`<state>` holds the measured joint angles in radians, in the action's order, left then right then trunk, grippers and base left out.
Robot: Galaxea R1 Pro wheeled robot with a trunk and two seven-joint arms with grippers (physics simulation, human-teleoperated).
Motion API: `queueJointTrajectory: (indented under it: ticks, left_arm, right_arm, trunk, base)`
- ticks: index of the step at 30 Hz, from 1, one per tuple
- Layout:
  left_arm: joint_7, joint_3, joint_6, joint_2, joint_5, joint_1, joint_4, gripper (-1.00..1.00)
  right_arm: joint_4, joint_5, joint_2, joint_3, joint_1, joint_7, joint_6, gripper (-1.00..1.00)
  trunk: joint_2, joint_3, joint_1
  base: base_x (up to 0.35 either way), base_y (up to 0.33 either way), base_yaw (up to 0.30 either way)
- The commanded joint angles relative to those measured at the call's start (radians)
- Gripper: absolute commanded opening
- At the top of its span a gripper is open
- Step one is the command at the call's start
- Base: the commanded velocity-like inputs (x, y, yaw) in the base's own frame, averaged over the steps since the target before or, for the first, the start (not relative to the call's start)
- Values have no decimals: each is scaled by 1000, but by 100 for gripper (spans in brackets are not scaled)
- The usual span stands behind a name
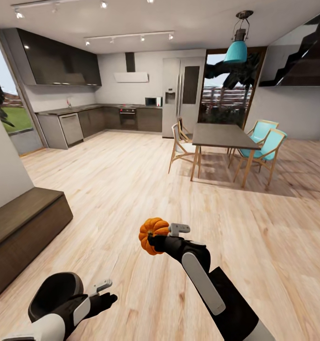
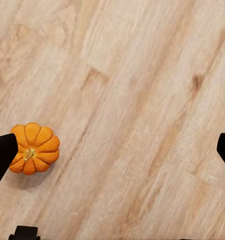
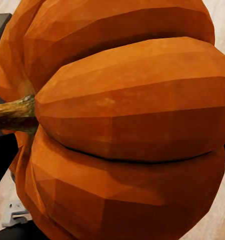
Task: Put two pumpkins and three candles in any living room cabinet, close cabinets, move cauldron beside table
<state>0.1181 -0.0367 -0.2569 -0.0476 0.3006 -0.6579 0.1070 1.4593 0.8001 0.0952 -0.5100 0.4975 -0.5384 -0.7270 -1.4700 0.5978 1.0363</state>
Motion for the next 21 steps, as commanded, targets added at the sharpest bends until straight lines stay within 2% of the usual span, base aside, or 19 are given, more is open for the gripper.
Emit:
queueJointTrajectory:
  ticks: [1,8,13,17,21]
  left_arm:
    - [6,-4,-8,-1,4,0,2,100]
    - [11,-5,-14,-3,5,0,2,100]
    - [13,-5,-15,-3,5,0,3,100]
    - [36,-5,-15,-4,5,0,3,100]
    - [55,-5,-15,-4,5,0,3,100]
  right_arm:
    - [1,11,1,-1,1,-11,1,-100]
    - [1,12,1,-1,1,-11,1,-100]
    - [0,20,1,-1,1,-8,1,-100]
    - [0,20,1,-1,1,-8,1,-100]
    - [0,21,1,-1,1,-8,1,-100]
  trunk:
    - [-8,4,4]
    - [-57,26,31]
    - [-92,42,50]
    - [-120,54,65]
    - [-148,67,81]
  base:
    - [-91,0,0]
    - [-150,0,0]
    - [-23,0,0]
    - [-52,20,0]
    - [-244,119,0]
